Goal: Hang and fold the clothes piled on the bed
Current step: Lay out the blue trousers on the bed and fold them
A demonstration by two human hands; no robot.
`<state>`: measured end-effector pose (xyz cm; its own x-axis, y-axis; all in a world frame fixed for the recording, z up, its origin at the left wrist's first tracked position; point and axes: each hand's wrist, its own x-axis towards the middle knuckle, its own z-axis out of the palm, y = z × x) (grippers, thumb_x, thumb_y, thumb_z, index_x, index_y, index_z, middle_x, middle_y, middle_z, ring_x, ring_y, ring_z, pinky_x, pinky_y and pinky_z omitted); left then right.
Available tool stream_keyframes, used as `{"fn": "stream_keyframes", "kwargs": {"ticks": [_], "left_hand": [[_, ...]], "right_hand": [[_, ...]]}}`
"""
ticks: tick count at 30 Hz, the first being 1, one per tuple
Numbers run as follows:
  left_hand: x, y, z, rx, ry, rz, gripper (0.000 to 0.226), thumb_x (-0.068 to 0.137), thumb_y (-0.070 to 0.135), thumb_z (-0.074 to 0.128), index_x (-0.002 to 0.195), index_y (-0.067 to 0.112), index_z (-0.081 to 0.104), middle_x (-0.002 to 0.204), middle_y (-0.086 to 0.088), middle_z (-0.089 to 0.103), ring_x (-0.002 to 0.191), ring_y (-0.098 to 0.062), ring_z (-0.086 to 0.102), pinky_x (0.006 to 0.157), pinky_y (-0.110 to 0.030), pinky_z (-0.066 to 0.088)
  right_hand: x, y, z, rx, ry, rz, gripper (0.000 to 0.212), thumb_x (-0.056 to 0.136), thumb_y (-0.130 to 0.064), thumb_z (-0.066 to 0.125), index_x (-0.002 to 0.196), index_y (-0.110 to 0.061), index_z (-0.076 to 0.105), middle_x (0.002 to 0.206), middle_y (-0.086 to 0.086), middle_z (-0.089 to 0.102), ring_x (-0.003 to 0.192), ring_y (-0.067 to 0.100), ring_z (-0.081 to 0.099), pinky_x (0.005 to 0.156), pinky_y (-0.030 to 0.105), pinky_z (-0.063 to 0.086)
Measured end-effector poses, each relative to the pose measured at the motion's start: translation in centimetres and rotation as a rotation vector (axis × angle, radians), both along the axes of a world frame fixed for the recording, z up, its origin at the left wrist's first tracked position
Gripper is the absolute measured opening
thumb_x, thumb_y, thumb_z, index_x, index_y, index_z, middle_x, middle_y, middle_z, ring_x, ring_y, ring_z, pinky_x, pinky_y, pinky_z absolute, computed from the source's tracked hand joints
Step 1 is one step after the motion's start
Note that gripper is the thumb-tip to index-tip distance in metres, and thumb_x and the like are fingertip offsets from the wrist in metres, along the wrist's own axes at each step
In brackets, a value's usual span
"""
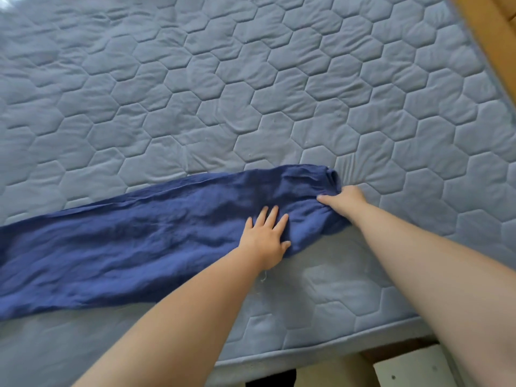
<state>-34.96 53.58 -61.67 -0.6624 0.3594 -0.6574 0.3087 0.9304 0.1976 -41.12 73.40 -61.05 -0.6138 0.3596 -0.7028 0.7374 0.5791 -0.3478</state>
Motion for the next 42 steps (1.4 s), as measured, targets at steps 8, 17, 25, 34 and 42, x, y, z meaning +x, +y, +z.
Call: {"fn": "stream_keyframes", "kwargs": {"ticks": [8,17,25,34,42], "left_hand": [[0.1,-1.0,2.1,0.091,0.321,0.121,0.061,0.1,0.03,0.033,0.153,0.025,0.002,0.16,-0.004,-0.009,0.147,-0.024,-0.009,0.116,-0.051,0.001],[3.9,-7.7,0.6,-0.056,-0.002,0.184,0.058,0.101,0.046,0.023,0.152,0.032,0.0,0.16,-0.001,-0.012,0.147,-0.022,-0.013,0.116,-0.053,0.003],[0.4,-4.4,7.9,0.375,0.148,0.434,0.076,0.093,0.022,0.053,0.153,0.022,0.005,0.161,-0.004,-0.002,0.148,-0.021,-0.001,0.119,-0.043,0.01],[-6.6,-5.3,30.2,0.952,-0.127,0.455,0.098,0.062,0.002,0.077,0.147,0.012,0.029,0.126,0.0,0.052,0.113,-0.013,0.052,0.088,-0.01,0.045],[-3.7,-5.4,50.2,0.918,0.149,0.122,0.022,0.076,0.002,0.076,0.091,0.014,0.067,0.074,0.006,0.064,0.064,0.002,0.056,0.057,-0.004,0.041]], "right_hand": [[1.4,0.2,2.9,0.212,0.244,-0.117,0.025,0.088,-0.017,0.055,0.105,0.0,0.059,0.11,0.023,0.063,0.102,0.04,0.058,0.077,0.035,0.043],[1.7,-1.8,4.3,0.104,0.242,-0.188,0.028,0.086,-0.018,0.054,0.105,0.002,0.061,0.102,0.022,0.063,0.096,0.038,0.058,0.072,0.029,0.037],[1.5,-5.0,11.3,-0.279,0.308,-0.032,0.01,0.09,-0.007,0.056,0.091,-0.002,0.064,0.083,0.011,0.061,0.08,0.02,0.056,0.059,0.027,0.044],[2.6,-6.7,33.6,-0.16,0.38,0.538,0.027,0.088,-0.009,0.06,0.064,-0.017,0.052,0.061,-0.004,0.05,0.059,0.005,0.044,0.051,0.015,0.032],[8.8,-7.2,53.3,0.06,0.533,0.611,0.026,0.09,-0.018,0.06,0.066,-0.016,0.051,0.066,-0.003,0.049,0.061,0.008,0.045,0.054,0.021,0.028]]}}
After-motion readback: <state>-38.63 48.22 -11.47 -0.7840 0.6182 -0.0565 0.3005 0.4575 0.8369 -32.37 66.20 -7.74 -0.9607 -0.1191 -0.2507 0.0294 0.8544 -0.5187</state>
